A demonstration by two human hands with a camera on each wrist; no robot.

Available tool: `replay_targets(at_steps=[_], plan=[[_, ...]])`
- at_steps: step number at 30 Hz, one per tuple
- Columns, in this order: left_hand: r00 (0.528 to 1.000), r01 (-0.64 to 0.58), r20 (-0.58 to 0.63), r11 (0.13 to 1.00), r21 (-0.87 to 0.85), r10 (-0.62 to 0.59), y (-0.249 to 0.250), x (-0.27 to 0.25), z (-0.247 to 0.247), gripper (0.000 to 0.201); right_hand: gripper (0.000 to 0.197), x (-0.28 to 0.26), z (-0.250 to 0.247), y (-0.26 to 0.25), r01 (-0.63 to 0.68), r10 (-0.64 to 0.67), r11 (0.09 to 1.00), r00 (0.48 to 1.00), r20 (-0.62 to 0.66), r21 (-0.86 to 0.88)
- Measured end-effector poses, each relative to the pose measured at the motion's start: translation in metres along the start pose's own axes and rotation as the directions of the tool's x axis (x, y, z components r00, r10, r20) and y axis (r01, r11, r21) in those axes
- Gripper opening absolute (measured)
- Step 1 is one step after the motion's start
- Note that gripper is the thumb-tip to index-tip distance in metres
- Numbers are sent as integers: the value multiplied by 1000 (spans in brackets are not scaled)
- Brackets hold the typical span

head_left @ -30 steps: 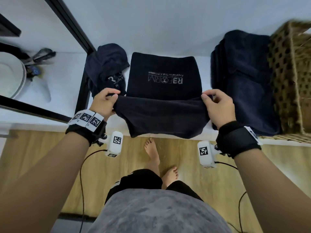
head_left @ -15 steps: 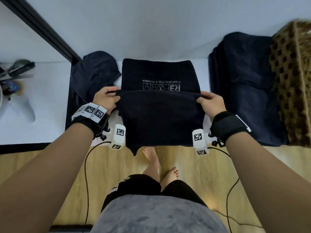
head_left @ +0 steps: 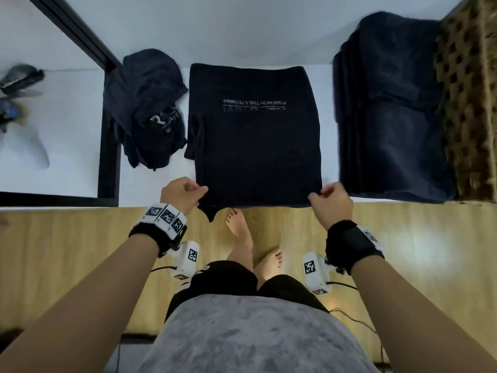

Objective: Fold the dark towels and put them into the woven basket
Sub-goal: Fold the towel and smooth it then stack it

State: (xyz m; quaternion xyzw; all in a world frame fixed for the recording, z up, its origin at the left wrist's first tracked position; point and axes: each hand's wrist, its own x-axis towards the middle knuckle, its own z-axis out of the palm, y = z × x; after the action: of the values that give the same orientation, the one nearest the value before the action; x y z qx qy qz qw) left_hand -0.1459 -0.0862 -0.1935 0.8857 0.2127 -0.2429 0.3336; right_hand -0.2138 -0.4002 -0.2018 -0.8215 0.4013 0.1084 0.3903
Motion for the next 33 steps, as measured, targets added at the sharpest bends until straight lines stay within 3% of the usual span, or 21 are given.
replay_targets(at_steps=[5, 9, 13, 19, 25, 27, 30, 33], plan=[[991, 110, 42, 956, 274, -126, -26, -16, 25, 40, 21, -9, 2, 45, -149, 162, 983, 979, 120, -108], [978, 182, 45, 935, 306, -205, -36, -18, 38, 59, 45, -4, 7, 55, -155, 179, 977, 969, 172, -143], [980, 191, 28, 965, 180, -199, -43, -17, 42, 42, 51, 1, 12, 51, -150, 163, 985, 970, 179, -82], [989, 149, 10, 987, 56, -150, -45, -27, 38, 26, 17, -8, 16, 47, -78, 79, 997, 991, 106, -21], [986, 163, -33, 985, -51, -164, -51, -40, 21, 24, 22, -18, -1, 38, -193, 168, 942, 979, 114, 274], [987, 135, -73, 984, -118, -144, -50, -44, 14, 22, 20, -21, -12, 32, -171, 148, 931, 984, 96, 323], [976, 114, -125, 910, -398, -176, -40, -51, 2, 24, 12, -26, -25, 20, -97, 72, 894, 995, 74, 437], [989, 9, -119, 823, -569, -93, -26, -60, -13, 4, 23, -30, -37, 4, -48, -55, 830, 984, 167, 556]])
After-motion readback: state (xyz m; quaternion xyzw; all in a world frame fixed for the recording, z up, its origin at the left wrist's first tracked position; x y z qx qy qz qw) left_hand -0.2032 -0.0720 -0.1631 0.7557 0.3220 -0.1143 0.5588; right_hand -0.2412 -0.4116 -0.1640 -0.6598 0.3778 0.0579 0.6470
